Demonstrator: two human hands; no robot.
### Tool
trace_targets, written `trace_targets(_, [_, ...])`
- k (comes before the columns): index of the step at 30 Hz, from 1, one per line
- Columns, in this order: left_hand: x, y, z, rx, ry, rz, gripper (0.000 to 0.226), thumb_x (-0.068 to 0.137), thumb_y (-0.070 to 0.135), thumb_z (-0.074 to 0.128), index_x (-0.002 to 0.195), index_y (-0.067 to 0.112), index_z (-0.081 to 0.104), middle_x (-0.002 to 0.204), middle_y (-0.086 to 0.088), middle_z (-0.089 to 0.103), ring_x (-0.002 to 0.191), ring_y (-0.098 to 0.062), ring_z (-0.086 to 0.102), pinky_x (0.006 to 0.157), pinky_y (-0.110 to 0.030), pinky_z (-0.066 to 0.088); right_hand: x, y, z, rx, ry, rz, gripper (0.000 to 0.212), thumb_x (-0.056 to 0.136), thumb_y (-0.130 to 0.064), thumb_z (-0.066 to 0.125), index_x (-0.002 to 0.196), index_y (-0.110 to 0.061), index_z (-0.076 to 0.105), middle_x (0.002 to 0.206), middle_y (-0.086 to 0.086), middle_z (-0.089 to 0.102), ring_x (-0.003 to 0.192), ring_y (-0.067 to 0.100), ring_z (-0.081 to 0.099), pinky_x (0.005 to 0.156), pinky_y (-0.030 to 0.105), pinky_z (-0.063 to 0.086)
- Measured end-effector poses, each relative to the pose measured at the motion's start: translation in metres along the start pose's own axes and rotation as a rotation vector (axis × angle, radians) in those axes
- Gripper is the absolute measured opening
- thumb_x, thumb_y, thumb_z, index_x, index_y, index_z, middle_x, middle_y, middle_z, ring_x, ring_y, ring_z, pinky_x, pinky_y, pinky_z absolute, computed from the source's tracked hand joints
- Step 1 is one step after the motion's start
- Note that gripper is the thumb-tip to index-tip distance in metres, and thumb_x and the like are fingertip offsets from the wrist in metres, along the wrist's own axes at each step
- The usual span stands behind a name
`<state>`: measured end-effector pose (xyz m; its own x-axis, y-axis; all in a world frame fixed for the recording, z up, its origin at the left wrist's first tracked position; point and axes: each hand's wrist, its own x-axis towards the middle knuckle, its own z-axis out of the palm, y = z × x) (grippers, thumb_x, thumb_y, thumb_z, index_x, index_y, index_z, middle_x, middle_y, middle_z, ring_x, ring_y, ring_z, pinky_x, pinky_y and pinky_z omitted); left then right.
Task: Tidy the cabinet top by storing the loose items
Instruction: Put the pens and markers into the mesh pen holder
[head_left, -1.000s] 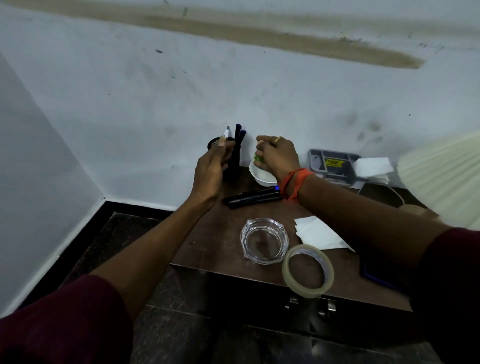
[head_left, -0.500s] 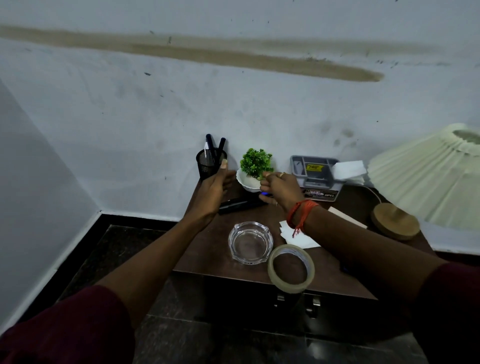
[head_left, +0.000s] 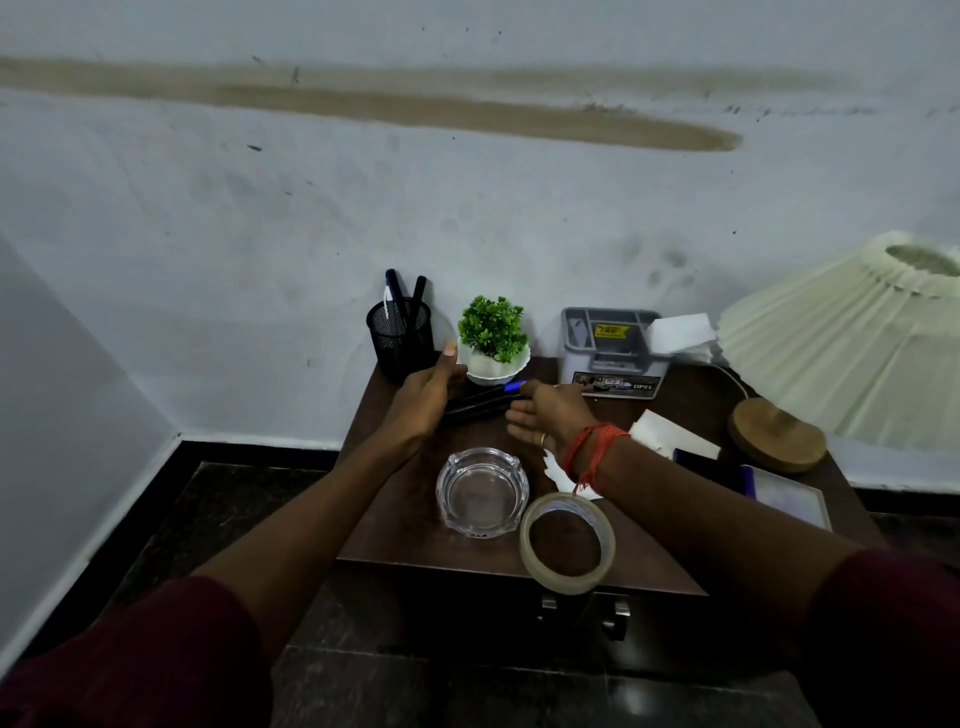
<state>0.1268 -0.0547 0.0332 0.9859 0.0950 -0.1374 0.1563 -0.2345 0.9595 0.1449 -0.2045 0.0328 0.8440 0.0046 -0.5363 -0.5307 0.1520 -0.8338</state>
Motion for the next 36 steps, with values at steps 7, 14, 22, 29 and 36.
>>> trace_targets(7, [0.005,-0.011,-0.004,0.055,0.036,-0.028,0.078,0.068,0.087,0.036,0.103,0.029,0.074,0.118,0.002,0.071,0.116,-0.015,0.061,0.110,-0.041,0.041,0.002,0.008,0.004,0.004,0.000,0.029,0.036,0.098,-0.015,0.044,0.129,0.004,0.045,0.132,0.023,0.054,0.119,0.032,0.057,0.085,0.038,0.050])
trace_targets(14, [0.006,-0.017,-0.002,0.136,0.040,-0.034,0.064,0.089,0.071,0.033,0.108,0.025,0.073,0.122,0.000,0.068,0.118,-0.016,0.059,0.109,-0.041,0.040,0.003,0.016,0.009,0.023,0.005,0.080,0.036,0.099,-0.015,0.042,0.130,0.004,0.046,0.131,0.025,0.055,0.118,0.034,0.058,0.082,0.037,0.050])
trace_targets(22, [0.004,-0.024,-0.001,0.287,0.000,0.037,0.059,0.094,0.063,0.033,0.112,0.022,0.072,0.123,-0.001,0.068,0.117,-0.016,0.059,0.104,-0.033,0.042,0.010,0.018,0.013,0.046,0.004,0.088,0.031,0.099,-0.015,0.041,0.122,0.004,0.050,0.124,0.025,0.059,0.112,0.033,0.061,0.082,0.038,0.051])
trace_targets(29, [0.003,-0.027,0.000,0.374,-0.001,0.089,0.058,0.094,0.061,0.034,0.108,0.021,0.074,0.111,-0.001,0.072,0.106,-0.015,0.063,0.095,-0.032,0.045,0.016,0.020,0.011,0.019,-0.021,0.121,0.036,0.098,-0.019,0.041,0.126,0.002,0.051,0.120,0.020,0.061,0.095,0.027,0.062,0.072,0.034,0.053])
trace_targets(36, [0.002,-0.030,0.005,0.535,-0.033,0.178,0.037,0.096,0.043,0.049,0.092,0.016,0.074,0.089,-0.003,0.073,0.075,-0.010,0.063,0.064,-0.026,0.043,0.020,0.025,0.015,0.077,-0.016,0.087,0.010,0.094,-0.005,0.048,0.095,-0.002,0.058,0.078,0.011,0.058,0.068,0.021,0.058,0.048,0.028,0.055])
